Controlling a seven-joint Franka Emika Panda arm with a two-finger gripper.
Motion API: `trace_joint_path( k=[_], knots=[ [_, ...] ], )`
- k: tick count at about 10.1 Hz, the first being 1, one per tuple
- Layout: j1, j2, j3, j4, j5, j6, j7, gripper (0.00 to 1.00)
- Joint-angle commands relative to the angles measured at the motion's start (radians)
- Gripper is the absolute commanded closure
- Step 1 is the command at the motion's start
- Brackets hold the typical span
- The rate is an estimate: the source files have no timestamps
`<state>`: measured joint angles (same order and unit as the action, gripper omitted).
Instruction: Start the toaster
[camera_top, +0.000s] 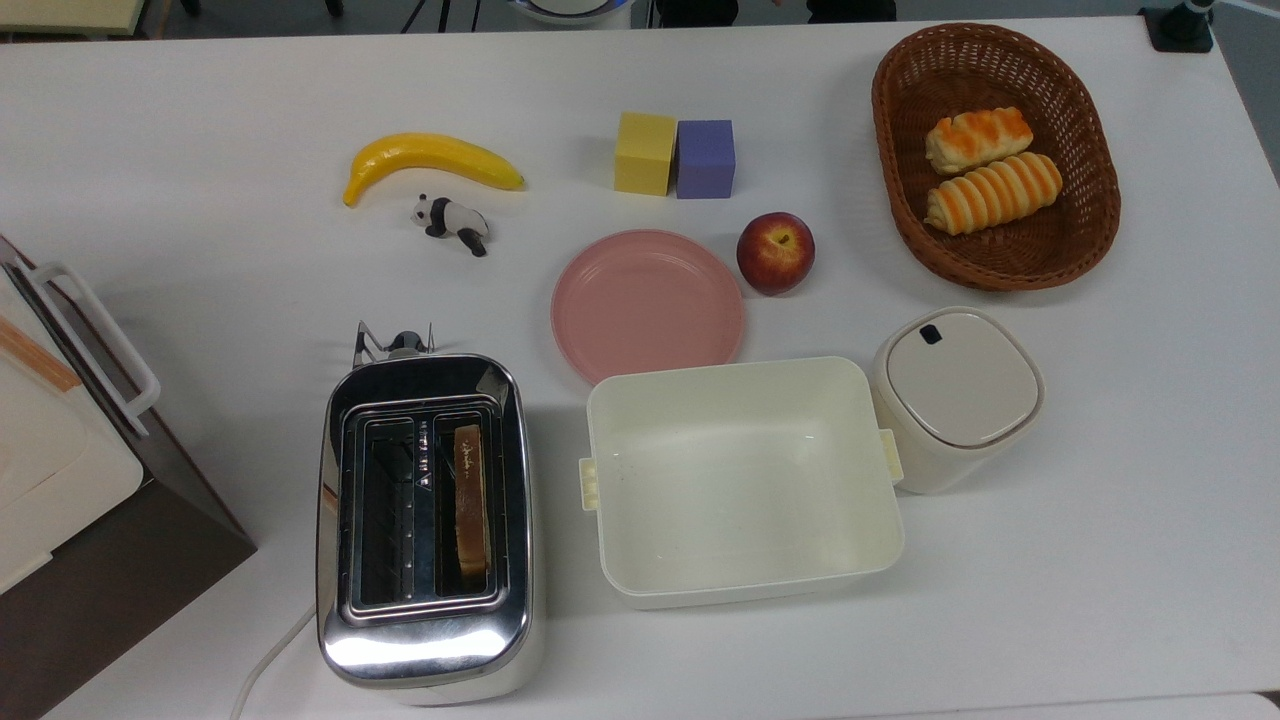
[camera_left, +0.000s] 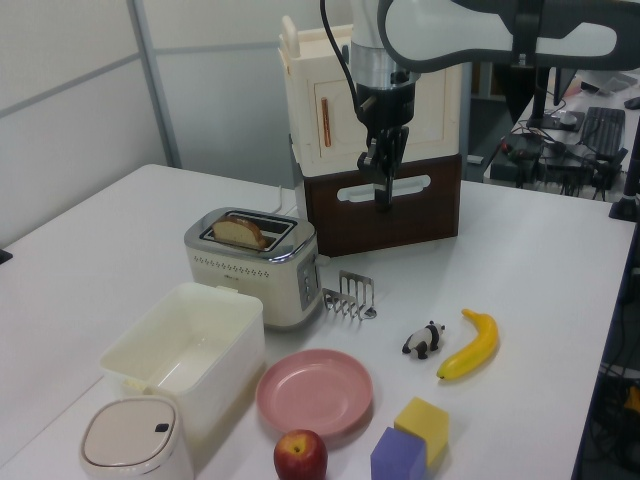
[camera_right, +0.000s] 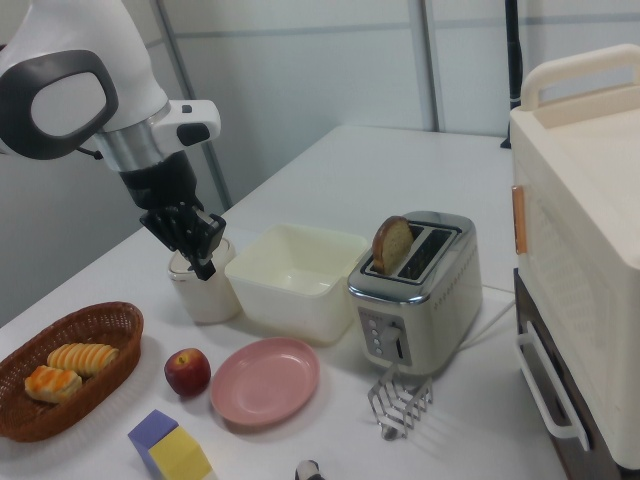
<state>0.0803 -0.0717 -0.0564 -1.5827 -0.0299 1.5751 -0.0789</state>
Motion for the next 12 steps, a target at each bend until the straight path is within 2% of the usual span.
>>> trace_joint_path(
  k=[1, 4, 8, 12],
  knots=[
    [0.007, 0.007, -0.016, -0.017, 0.018, 0.02, -0.033, 1.0],
    [-0.011, 0.114, -0.014, -0.01, 0.008, 0.149, -0.025, 1.0],
    [-0.077, 0.252, -0.014, -0.002, -0.004, 0.356, -0.03, 1.0],
    [-0.114, 0.398, -0.013, -0.002, -0.088, 0.537, -0.022, 1.0]
  ],
)
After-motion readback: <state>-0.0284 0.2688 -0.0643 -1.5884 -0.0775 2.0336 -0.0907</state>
